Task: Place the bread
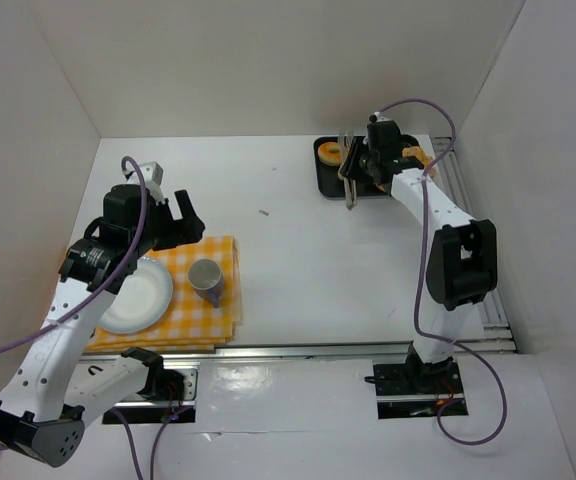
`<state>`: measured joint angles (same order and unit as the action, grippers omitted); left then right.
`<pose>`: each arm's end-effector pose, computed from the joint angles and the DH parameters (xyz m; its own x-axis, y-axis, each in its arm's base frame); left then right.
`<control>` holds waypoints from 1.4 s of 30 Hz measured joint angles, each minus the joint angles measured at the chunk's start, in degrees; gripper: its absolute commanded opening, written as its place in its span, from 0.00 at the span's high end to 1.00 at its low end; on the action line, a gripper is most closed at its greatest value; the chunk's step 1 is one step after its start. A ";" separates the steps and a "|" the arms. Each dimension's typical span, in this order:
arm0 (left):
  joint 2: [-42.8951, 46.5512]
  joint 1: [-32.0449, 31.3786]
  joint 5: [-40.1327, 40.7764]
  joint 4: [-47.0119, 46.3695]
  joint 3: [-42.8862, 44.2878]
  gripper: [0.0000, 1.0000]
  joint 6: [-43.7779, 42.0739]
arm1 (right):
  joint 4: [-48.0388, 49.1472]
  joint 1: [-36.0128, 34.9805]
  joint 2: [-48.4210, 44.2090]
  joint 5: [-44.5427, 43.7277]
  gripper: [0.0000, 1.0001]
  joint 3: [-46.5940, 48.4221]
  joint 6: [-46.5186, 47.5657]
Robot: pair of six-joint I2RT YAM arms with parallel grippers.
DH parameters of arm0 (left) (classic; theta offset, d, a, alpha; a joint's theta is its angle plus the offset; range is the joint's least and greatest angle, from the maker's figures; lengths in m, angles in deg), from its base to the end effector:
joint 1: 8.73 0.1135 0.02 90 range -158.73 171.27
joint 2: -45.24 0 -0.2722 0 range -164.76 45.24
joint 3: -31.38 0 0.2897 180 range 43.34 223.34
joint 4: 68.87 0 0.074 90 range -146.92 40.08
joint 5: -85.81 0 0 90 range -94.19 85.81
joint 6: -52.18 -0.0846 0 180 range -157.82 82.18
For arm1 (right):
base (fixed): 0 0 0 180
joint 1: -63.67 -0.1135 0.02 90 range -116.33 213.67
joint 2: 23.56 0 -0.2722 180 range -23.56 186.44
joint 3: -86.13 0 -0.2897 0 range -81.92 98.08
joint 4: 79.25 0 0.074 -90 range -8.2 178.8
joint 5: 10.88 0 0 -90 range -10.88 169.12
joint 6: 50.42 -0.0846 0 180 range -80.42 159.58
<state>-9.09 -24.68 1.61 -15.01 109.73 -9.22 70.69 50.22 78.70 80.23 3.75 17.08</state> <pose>0.2553 -0.0641 0.3739 -0.5106 -0.3494 -0.7856 -0.0630 0.9265 -0.3711 0.4829 0.1172 0.2658 -0.6064 0.2484 -0.7553 -0.0173 0.9456 0.3248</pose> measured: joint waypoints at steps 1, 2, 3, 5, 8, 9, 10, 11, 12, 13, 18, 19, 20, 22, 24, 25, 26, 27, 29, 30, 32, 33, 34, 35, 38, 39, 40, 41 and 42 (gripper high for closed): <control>0.07 0.00 -0.11 0.00 0.00 0.01 0.00 | -0.55 0.70 0.98 1.16 0.57 0.46 -0.15; 0.11 0.00 -0.09 0.00 0.02 0.01 -0.07 | -1.03 1.29 1.97 2.23 0.57 0.92 -0.22; 0.26 0.00 -0.09 0.00 0.02 0.01 -0.11 | -1.40 1.79 2.73 3.15 0.57 1.36 -0.28; 0.74 0.00 -0.07 0.04 0.02 0.01 -0.15 | -2.27 2.75 3.96 4.87 0.56 2.23 -0.46; 1.75 0.00 0.02 0.07 0.02 0.01 -0.15 | -2.69 3.85 4.35 6.88 0.53 2.51 -0.90; 2.01 0.00 0.04 0.07 0.02 0.01 -0.15 | -2.56 4.22 4.35 7.37 0.53 2.51 -1.09; 2.14 0.00 0.07 0.09 0.02 0.01 -0.15 | -2.27 4.52 4.33 7.78 0.53 2.40 -1.44; 2.21 0.00 0.07 0.13 0.02 0.01 -0.15 | -2.05 4.79 4.33 8.00 0.53 2.19 -1.79; 2.21 0.00 0.07 0.22 0.02 0.01 -0.15 | -1.90 5.01 4.28 8.20 0.53 1.81 -2.19; 2.21 0.00 0.13 0.35 0.02 0.01 -0.15 | -1.90 5.20 4.28 8.26 0.53 1.38 -2.62; 2.36 0.00 0.46 0.52 0.02 0.01 -0.15 | -1.92 5.62 4.00 7.87 0.52 -0.50 -4.76; 2.38 0.00 0.50 0.52 0.02 0.01 -0.15 | -1.86 5.62 3.65 7.61 0.52 -1.09 -5.29; 2.43 0.00 0.52 0.52 0.02 0.01 -0.15 | -1.79 5.62 3.17 7.28 0.52 -1.84 -5.79; 2.45 0.00 0.52 0.52 0.02 0.01 -0.15 | -1.55 5.62 1.46 6.51 0.52 -4.00 -6.91; 2.47 0.00 0.55 0.52 0.02 0.01 -0.15 | -0.70 5.64 -1.01 5.95 0.51 -7.19 -7.96; 2.47 0.00 0.55 0.52 0.02 0.01 -0.15 | -0.66 5.64 -2.16 5.75 0.51 -8.39 -8.26; 2.47 0.00 0.55 0.52 0.02 0.01 -0.15 | -0.70 5.64 -2.99 5.60 0.51 -9.11 -8.61; 2.47 0.02 0.55 0.52 0.02 0.01 -0.15 | -0.66 5.62 -3.65 5.51 0.51 -9.49 -8.90; 2.47 0.02 0.55 0.52 0.02 0.01 -0.15 | -0.24 5.62 -4.26 5.35 0.47 -9.70 -9.38; 2.47 0.02 0.52 0.55 0.02 0.01 -0.15 | 0.22 5.62 -4.44 5.31 0.46 -9.94 -9.55; 2.47 0.02 0.52 0.52 0.02 0.01 -0.15 | 0.59 5.62 -4.48 5.31 0.44 -10.27 -9.84; 2.47 0.02 0.52 0.52 0.02 0.01 -0.15 | 0.57 5.64 -4.48 5.33 0.44 -10.38 -10.05; 2.47 0.02 0.55 0.52 0.02 0.01 -0.15 | 0.59 5.64 -4.48 5.33 0.44 -10.47 -10.29; 2.47 0.00 0.57 0.52 0.02 0.01 -0.17 | 0.61 5.73 -4.48 5.33 0.44 -10.51 -10.58; 2.47 0.02 0.59 0.55 0.02 0.01 -0.15 | 1.05 5.95 -4.37 5.38 0.42 -10.62 -11.23; 2.47 0.02 0.59 0.55 0.02 0.01 -0.15 | 1.22 5.99 -4.33 5.38 0.42 -10.67 -11.56; 2.47 0.02 0.61 0.55 0.02 0.01 -0.15 | 1.44 6.01 -4.15 5.44 0.42 -10.69 -11.80; 2.47 0.02 0.61 0.57 0.02 0.01 -0.20 | 1.77 6.12 -3.96 5.64 0.42 -10.69 -12.13; 2.49 0.02 0.61 0.59 0.02 0.01 -0.24 | 2.21 6.21 -3.50 5.84 0.42 -10.69 -12.39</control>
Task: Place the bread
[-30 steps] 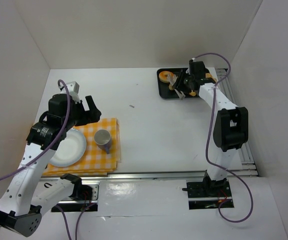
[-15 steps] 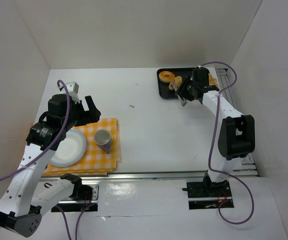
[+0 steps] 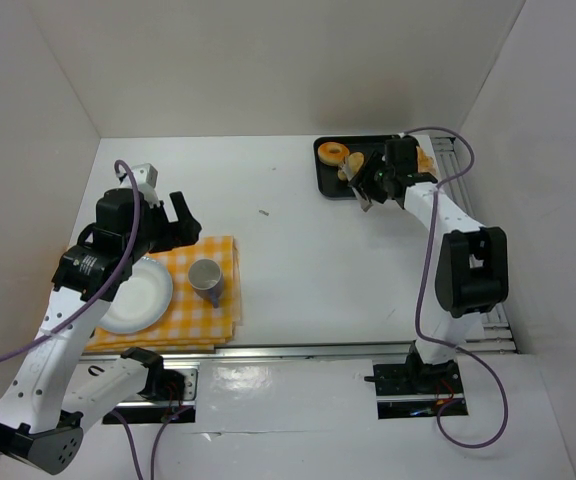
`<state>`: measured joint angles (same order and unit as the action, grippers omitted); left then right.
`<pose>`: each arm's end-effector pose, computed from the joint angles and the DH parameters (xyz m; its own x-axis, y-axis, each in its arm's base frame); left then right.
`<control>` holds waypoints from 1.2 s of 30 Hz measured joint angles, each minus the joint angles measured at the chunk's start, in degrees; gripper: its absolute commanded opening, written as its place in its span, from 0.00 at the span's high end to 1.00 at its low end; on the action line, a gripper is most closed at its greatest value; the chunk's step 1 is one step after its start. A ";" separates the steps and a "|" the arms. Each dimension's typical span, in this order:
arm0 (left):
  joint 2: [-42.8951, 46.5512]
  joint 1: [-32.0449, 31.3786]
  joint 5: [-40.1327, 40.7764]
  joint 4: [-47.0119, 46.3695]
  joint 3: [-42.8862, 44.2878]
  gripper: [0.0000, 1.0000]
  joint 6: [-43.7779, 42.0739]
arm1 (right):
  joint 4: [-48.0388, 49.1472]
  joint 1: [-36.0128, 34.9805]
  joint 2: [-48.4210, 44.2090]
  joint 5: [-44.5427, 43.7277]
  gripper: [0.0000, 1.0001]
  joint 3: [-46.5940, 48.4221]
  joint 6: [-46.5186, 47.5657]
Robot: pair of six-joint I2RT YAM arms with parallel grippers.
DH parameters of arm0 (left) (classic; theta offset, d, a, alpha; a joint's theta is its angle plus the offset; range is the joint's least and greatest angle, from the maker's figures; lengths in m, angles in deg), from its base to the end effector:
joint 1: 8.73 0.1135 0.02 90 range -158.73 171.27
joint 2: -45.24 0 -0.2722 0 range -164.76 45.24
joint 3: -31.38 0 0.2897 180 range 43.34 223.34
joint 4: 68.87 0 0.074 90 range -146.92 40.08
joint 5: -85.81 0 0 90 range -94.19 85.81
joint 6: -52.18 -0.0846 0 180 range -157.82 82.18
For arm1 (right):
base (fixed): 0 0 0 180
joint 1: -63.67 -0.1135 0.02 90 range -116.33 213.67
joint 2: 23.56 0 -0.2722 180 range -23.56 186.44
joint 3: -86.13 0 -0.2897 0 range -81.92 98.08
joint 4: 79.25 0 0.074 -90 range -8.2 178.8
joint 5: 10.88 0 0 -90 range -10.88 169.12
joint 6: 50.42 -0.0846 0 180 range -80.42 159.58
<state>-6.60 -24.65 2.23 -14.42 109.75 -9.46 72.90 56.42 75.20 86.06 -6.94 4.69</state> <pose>0.2437 -0.0597 0.3829 -0.4806 -0.3538 -0.8024 -0.0576 0.9258 -0.3736 0.4616 0.0690 0.2223 -0.6440 0.4905 -0.5872 0.1839 0.8442 0.5035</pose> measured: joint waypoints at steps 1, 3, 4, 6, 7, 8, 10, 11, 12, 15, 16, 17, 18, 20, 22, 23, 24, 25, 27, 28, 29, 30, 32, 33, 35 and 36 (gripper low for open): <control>0.02 0.00 0.13 0.11 0.00 0.01 -0.04 | 0.42 0.09 0.48 0.11 0.41 0.00 -0.13; 0.13 0.00 0.57 0.35 0.00 0.01 -0.11 | 1.18 0.33 2.16 0.63 0.41 0.02 -0.52; 0.22 0.00 0.81 0.42 0.00 0.01 -0.13 | 1.38 0.39 3.23 0.96 0.41 0.13 -0.70; 0.37 0.00 1.05 0.46 0.00 0.01 -0.13 | 1.40 0.50 5.51 1.42 0.41 0.57 -0.96; 0.37 0.00 1.20 0.50 0.00 0.01 -0.13 | 1.42 0.50 6.67 1.57 0.41 0.92 -1.11; 0.39 0.00 1.25 0.52 0.00 0.01 -0.13 | 1.49 0.50 7.74 1.90 0.41 1.27 -1.29; 0.46 0.00 1.27 0.79 0.00 0.01 -0.13 | 1.53 0.55 9.11 2.45 0.43 1.79 -1.46; 0.57 0.00 1.27 0.96 0.00 0.01 -0.13 | 1.68 0.57 9.44 2.75 0.49 1.97 -1.53; 0.72 0.00 1.29 1.16 0.02 0.01 -0.13 | 1.92 0.61 9.51 2.99 0.53 1.97 -1.60; 1.33 0.00 1.49 1.60 0.02 0.01 -0.13 | 2.82 0.76 9.49 3.06 0.70 2.05 -1.75; 1.51 0.00 1.60 1.68 0.02 0.01 -0.13 | 2.95 0.81 9.42 2.95 0.70 2.05 -1.90; 1.68 0.00 1.70 1.77 0.09 0.01 -0.13 | 2.93 0.90 9.29 2.91 0.71 2.05 -1.99; 1.77 0.00 1.79 2.01 0.26 0.01 -0.15 | 2.93 0.94 8.94 2.78 0.72 2.03 -1.90; 1.97 0.00 1.90 2.51 0.79 0.01 -0.13 | 2.78 1.01 7.17 2.16 0.74 1.25 -1.60; 2.05 0.00 2.08 3.04 1.70 0.01 -0.33 | 2.32 0.96 3.93 1.62 0.75 -0.02 -0.96; 2.10 0.00 2.29 3.30 2.34 0.01 -0.63 | 2.10 0.63 1.95 1.42 0.76 -0.52 -0.48; 2.12 0.00 2.49 3.39 2.89 0.01 -0.96 | 1.44 0.48 -0.24 1.36 0.76 -0.74 0.20; 2.21 0.00 2.78 3.50 3.54 0.01 -1.11 | 1.03 0.11 -2.08 1.11 0.76 -0.81 0.79; 2.21 0.00 3.32 3.87 4.96 0.01 -1.33 | 0.90 -1.60 -5.99 0.83 0.77 -0.81 2.23; 2.21 0.00 3.63 4.07 5.66 0.01 -1.36 | 0.90 -3.23 -7.67 0.96 0.77 -0.79 2.95; 2.21 0.00 4.09 4.26 6.45 0.01 -1.38 | 0.87 -5.42 -8.94 1.27 0.77 -0.76 3.63; 2.23 0.00 4.48 4.39 7.10 0.01 -1.38 | 0.85 -7.93 -9.62 1.81 0.77 -0.61 4.31; 2.29 0.00 5.55 5.03 8.57 0.01 -1.25 | 0.74 -14.43 -9.40 2.99 0.77 0.55 5.55; 2.51 0.00 6.16 5.14 9.18 0.01 -1.18 | 0.57 -18.53 -8.31 3.93 0.77 1.73 6.32; 3.43 0.15 7.61 5.27 9.88 0.01 -0.66 | 0.39 -26.32 -4.85 6.29 0.77 4.66 7.78; 4.13 0.20 8.35 5.27 9.90 0.01 -0.20 | 0.26 -29.79 -2.60 7.63 0.77 6.51 8.48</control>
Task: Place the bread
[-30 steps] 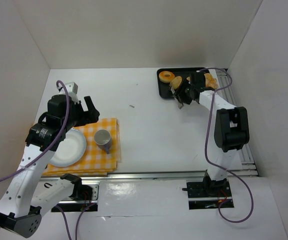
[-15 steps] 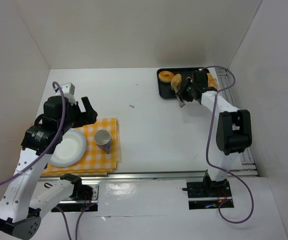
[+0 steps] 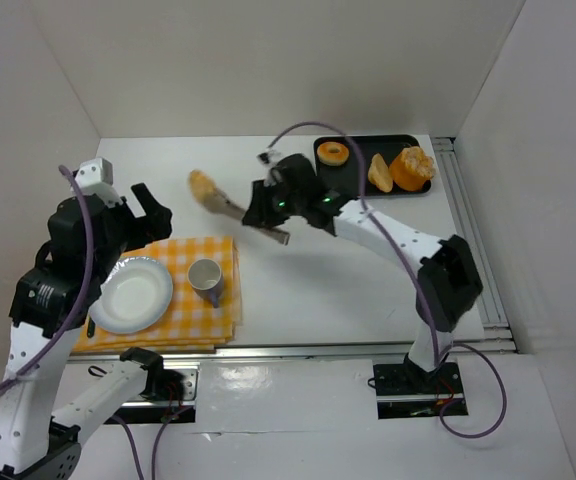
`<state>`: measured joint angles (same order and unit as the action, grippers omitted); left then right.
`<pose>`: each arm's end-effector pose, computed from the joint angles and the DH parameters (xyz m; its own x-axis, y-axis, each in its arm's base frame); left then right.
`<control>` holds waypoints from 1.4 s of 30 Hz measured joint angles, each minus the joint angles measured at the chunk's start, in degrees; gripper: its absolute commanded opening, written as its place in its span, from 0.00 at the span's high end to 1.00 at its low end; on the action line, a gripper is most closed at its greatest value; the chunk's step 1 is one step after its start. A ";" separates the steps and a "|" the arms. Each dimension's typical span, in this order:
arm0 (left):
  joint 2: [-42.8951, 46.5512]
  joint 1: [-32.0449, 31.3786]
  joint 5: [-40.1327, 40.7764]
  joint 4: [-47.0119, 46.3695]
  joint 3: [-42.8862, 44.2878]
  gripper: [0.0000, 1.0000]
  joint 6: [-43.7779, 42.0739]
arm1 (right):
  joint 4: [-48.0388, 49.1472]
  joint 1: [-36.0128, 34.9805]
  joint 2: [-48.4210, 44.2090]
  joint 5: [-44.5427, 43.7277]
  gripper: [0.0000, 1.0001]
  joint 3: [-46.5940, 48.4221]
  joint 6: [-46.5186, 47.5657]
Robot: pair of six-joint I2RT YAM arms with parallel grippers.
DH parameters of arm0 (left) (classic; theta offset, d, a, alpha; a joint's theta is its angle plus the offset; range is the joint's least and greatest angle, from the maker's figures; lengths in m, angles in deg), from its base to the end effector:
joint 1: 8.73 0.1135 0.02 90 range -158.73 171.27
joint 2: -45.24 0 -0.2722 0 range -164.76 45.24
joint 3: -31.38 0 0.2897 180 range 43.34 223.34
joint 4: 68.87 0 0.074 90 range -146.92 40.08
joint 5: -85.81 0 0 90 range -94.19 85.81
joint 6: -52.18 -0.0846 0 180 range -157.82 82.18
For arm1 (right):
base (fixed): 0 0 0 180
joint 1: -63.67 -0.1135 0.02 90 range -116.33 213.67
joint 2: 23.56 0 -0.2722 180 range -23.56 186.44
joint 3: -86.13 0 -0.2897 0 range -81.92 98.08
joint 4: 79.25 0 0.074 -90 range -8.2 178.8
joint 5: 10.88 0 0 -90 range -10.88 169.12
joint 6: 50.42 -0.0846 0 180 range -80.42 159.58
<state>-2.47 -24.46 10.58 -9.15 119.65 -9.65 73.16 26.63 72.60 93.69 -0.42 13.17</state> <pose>0.2023 -0.0346 0.4521 -0.2928 -0.3918 -0.8722 -0.1224 0.9201 -0.3722 0.3649 0.3020 0.2918 -0.6971 0.0132 -0.7168 -0.4983 0.7099 0.4977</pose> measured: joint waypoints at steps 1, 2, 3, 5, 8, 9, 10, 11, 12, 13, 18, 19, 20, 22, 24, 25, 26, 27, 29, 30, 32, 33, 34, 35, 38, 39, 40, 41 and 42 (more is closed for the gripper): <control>0.90 0.09 0.76 0.13 0.00 0.01 0.66 | -0.02 -3.04 2.25 1.33 0.77 1.64 0.66; 1.81 0.15 1.49 0.20 0.00 0.01 1.03 | -0.11 -6.29 4.61 2.62 0.77 3.43 1.38; 2.93 0.17 2.21 0.20 0.00 0.01 1.79 | -0.37 -8.70 6.54 3.50 0.77 4.92 1.95; 4.57 0.20 3.50 0.31 0.11 0.01 2.43 | -1.86 -13.00 10.38 5.01 0.77 8.41 2.95; 6.27 0.20 4.96 0.50 2.01 0.01 3.48 | -3.76 -17.86 15.98 6.71 0.76 15.15 4.22; 6.38 0.20 5.29 0.44 2.60 0.01 3.61 | -3.93 -18.82 17.31 7.10 0.76 16.92 4.48; 6.40 0.20 5.64 0.22 3.08 0.01 3.72 | -4.48 -19.69 18.75 7.34 0.74 18.84 4.76; 6.40 0.20 5.88 0.13 3.37 0.01 3.76 | -4.90 -20.39 20.22 7.61 0.74 20.68 4.92; 6.34 0.20 6.03 0.13 3.56 0.01 3.76 | -5.14 -21.05 21.84 7.87 0.74 22.73 5.07; 6.32 0.20 6.12 0.15 3.58 0.01 3.76 | -5.44 -21.51 23.39 8.13 0.74 24.59 5.16; 6.27 0.20 6.40 0.26 3.63 0.01 3.69 | -7.56 -23.08 28.52 8.39 0.65 28.85 5.79; 6.25 0.20 6.49 0.28 3.63 0.01 3.69 | -8.28 -23.34 28.76 8.41 0.54 28.85 5.86; 6.25 0.20 6.60 0.28 3.65 0.01 3.69 | -8.96 -23.52 28.94 8.41 0.51 28.85 5.86; 6.25 0.22 6.69 0.26 3.67 0.01 3.69 | -9.68 -23.58 28.98 8.52 0.44 28.87 6.10; 6.25 0.20 6.78 0.26 3.67 0.01 3.69 | -9.77 -23.58 28.98 8.59 0.39 29.31 6.16; 6.25 0.22 6.84 0.28 3.67 0.01 3.69 | -9.77 -23.58 28.98 8.57 0.38 29.64 6.34; 6.25 0.22 6.88 0.28 3.67 0.01 3.69 | -9.79 -23.58 28.98 8.59 0.37 29.99 6.40; 6.25 0.20 6.88 0.28 3.67 0.01 3.69 | -9.75 -23.58 28.98 8.57 0.37 30.36 6.49; 6.25 0.20 6.95 0.28 3.67 0.01 3.69 | -9.70 -23.56 28.89 8.44 0.37 30.69 6.58; 6.25 0.20 6.97 0.28 3.67 0.01 3.69 | -9.70 -23.56 28.81 8.39 0.37 30.69 6.64; 6.25 0.20 7.02 0.28 3.67 0.01 3.69 | -9.73 -23.15 28.70 8.39 0.37 30.69 6.82; 6.25 0.22 7.04 0.28 3.67 0.01 3.69 | -9.73 -23.08 28.61 8.39 0.37 30.69 6.82; 6.25 0.22 7.04 0.28 3.67 0.01 3.69 | -9.75 -22.91 28.46 8.24 0.37 30.69 6.84; 6.25 0.20 7.06 0.28 3.67 0.01 3.69 | -9.77 -22.60 28.13 7.80 0.37 30.67 6.86; 6.14 0.22 7.06 0.31 3.80 0.01 3.61 | -9.66 -21.14 25.51 5.33 0.38 29.05 7.04; 6.05 0.22 7.06 0.42 3.96 0.01 3.58 | -9.60 -20.22 23.54 4.00 0.38 27.45 6.99; 5.95 0.22 7.06 0.44 4.11 0.01 3.56 | -8.87 -19.04 20.94 2.71 0.38 24.83 6.99; 5.86 0.22 7.13 0.44 4.24 0.01 3.56 | -8.79 -17.46 17.94 1.31 0.38 22.21 6.80; 5.79 0.22 7.28 0.46 4.35 0.01 3.52 | -8.55 -15.41 14.60 -0.11 0.38 19.26 6.56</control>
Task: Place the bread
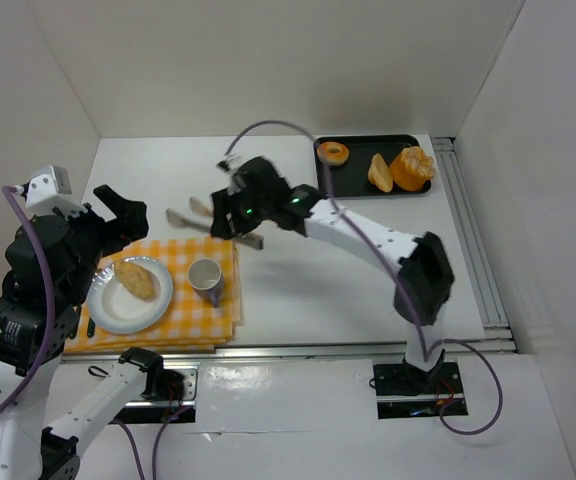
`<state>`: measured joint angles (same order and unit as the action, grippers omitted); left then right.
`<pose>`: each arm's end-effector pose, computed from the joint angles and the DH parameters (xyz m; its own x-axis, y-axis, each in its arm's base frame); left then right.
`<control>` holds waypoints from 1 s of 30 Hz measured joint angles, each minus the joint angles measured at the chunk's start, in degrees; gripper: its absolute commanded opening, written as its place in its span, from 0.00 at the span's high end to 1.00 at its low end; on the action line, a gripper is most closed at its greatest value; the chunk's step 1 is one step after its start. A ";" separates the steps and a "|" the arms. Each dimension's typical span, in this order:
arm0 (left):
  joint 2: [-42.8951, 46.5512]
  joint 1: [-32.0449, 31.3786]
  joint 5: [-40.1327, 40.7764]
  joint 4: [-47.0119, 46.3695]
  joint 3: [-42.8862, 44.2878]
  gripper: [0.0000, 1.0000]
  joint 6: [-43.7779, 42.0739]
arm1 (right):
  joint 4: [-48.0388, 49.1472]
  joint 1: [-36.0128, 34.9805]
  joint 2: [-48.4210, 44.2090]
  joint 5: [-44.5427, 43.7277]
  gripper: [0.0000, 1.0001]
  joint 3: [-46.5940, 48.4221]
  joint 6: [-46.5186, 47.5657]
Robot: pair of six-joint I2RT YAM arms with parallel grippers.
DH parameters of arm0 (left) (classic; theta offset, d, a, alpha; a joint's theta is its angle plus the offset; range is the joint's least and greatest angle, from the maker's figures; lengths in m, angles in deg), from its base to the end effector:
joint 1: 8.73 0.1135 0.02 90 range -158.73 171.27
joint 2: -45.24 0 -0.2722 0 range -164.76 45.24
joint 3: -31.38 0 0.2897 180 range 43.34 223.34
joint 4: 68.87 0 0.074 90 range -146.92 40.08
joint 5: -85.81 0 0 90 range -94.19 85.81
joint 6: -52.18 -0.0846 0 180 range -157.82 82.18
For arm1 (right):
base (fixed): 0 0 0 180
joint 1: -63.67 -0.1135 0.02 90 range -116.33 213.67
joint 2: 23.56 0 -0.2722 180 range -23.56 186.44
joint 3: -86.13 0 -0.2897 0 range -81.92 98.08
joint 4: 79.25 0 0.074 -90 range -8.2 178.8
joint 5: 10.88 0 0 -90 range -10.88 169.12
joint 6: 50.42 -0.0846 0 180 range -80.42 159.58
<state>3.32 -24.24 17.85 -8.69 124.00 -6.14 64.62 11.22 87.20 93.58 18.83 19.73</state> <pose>0.1543 -0.0099 0.4944 -0.0779 -0.4836 -0.8718 -0.1759 0.8674 -0.4654 0.3093 0.4370 0.2902 -0.6256 -0.2743 -0.7304 -0.7242 0.5523 0.4129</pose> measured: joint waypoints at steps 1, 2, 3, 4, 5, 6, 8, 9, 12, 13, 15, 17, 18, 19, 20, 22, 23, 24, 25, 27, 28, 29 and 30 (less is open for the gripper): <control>-0.02 -0.02 0.07 0.00 0.07 0.01 -0.02 | 0.52 2.49 -3.43 -1.49 0.38 -2.73 -0.28; -0.02 0.00 0.20 0.00 0.11 0.01 -0.02 | 1.57 5.51 -7.21 -3.34 0.38 -5.81 -0.81; 0.00 0.00 0.26 -0.04 0.13 0.01 -0.02 | 2.12 8.98 -10.67 -5.16 0.38 -8.46 -1.40; 0.00 -0.02 0.24 -0.07 0.13 0.01 -0.04 | 2.54 11.80 -13.46 -6.64 0.37 -10.43 -1.92; -0.02 -0.02 0.24 -0.07 0.13 0.01 -0.04 | 4.02 15.43 -16.28 -8.46 0.37 -12.83 -2.51; -0.09 0.00 0.22 -0.07 0.13 0.01 -0.04 | 4.87 18.86 -18.56 -10.03 0.37 -14.78 -3.17; -0.26 0.00 0.24 -0.11 0.13 0.01 -0.04 | 6.40 24.98 -21.79 -12.98 0.37 -18.64 -4.35; -0.37 0.00 0.22 -0.13 0.13 0.01 -0.09 | 6.93 27.47 -22.49 -13.90 0.37 -20.09 -4.94; -0.57 0.00 0.22 -0.24 0.11 0.01 -0.20 | 8.74 34.58 -21.18 -13.40 0.36 -23.12 -7.26; -0.61 -0.02 0.20 -0.26 0.11 0.01 -0.20 | 9.16 36.76 -19.98 -12.31 0.36 -23.39 -7.98; -0.72 0.00 0.17 -0.26 0.11 0.01 -0.22 | 10.51 40.61 -16.15 -9.57 0.36 -23.21 -9.46; -0.83 0.00 0.17 -0.26 0.11 0.01 -0.22 | 11.82 43.93 -11.63 -6.71 0.36 -22.53 -11.13; -0.92 0.00 0.17 -0.28 0.13 0.01 -0.22 | 12.41 45.33 -9.03 -4.98 0.36 -22.12 -12.09; -0.98 0.00 0.17 -0.28 0.13 0.01 -0.22 | 13.03 46.47 -6.80 -3.39 0.35 -21.77 -13.03; -1.05 0.00 0.17 -0.28 0.11 0.01 -0.22 | 13.46 47.23 -4.83 -2.12 0.35 -21.44 -13.90; -1.11 0.00 0.17 -0.26 0.11 0.01 -0.22 | 14.25 48.41 -1.40 0.00 0.35 -21.24 -15.67; -1.11 -0.02 0.17 -0.26 0.11 0.01 -0.22 | 14.43 48.76 -0.33 0.83 0.33 -21.24 -16.72; -1.11 0.00 0.17 -0.26 0.13 0.01 -0.22 | 14.69 48.92 0.37 1.46 0.33 -21.24 -17.40; -1.11 0.00 0.17 -0.26 0.13 0.01 -0.22 | 14.93 48.98 0.87 1.95 0.32 -21.24 -18.10; -1.11 0.00 0.17 -0.26 0.11 0.01 -0.22 | 15.82 49.03 1.66 3.15 0.32 -20.76 -19.43; -1.11 0.00 0.17 -0.26 0.11 0.01 -0.26 | 16.15 49.03 2.12 3.65 0.32 -20.13 -19.87; -1.11 0.00 0.17 -0.26 0.13 0.01 -0.28 | 16.83 49.03 2.71 4.20 0.32 -19.28 -20.35; -1.11 0.00 0.15 -0.26 0.11 0.01 -0.33 | 17.59 49.03 3.23 4.63 0.32 -18.53 -20.79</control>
<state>2.21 -24.24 18.01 -8.95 124.11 -6.46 82.21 60.25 90.44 98.22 0.30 -1.06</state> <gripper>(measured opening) 0.993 0.681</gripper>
